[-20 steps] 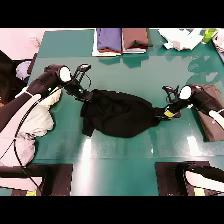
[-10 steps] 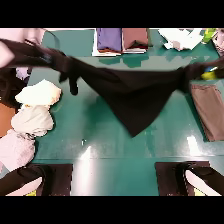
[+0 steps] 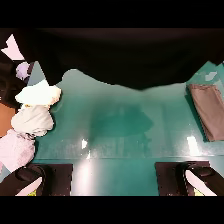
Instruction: Fold the shirts.
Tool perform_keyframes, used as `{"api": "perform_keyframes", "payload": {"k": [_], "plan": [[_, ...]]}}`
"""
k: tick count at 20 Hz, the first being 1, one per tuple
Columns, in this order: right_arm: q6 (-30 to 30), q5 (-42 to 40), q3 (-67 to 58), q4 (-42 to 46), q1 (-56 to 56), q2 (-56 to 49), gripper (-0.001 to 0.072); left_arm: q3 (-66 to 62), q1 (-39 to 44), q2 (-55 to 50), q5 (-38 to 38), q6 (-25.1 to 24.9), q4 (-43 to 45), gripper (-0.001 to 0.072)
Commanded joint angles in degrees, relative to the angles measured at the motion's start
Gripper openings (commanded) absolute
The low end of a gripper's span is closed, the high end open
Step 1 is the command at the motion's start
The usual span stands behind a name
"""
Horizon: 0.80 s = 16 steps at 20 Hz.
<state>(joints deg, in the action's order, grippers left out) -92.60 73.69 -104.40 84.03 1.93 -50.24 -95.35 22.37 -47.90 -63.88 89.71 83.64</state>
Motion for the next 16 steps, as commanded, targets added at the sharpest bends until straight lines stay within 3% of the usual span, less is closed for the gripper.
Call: {"api": "perform_keyframes", "payload": {"k": [1,5,10,13,16], "plan": [[0.22,4.72,-6.12,-1.60,0.02,-6.43,0.0017,3.61,-0.04,-0.81,-3.04,-1.40,-0.39,0.0029],[0.76,10.82,4.61,-3.89,0.94,-13.49,0.0017,20.83,-0.02,-2.75,-7.37,-1.73,-0.31,0.0029],[1.40,7.67,27.32,-2.93,6.91,-13.94,0.0017,46.42,-0.04,-2.91,-11.54,-4.85,-5.49,0.0029],[1.36,6.49,32.52,-2.99,8.72,-13.97,0.0017,53.37,-0.02,-2.91,-16.76,-9.31,-15.06,0.0030],[1.36,6.25,33.44,-3.02,8.94,-13.94,0.0017,53.75,-0.04,-2.91,-16.94,-10.27,-18.58,0.0031]]}}
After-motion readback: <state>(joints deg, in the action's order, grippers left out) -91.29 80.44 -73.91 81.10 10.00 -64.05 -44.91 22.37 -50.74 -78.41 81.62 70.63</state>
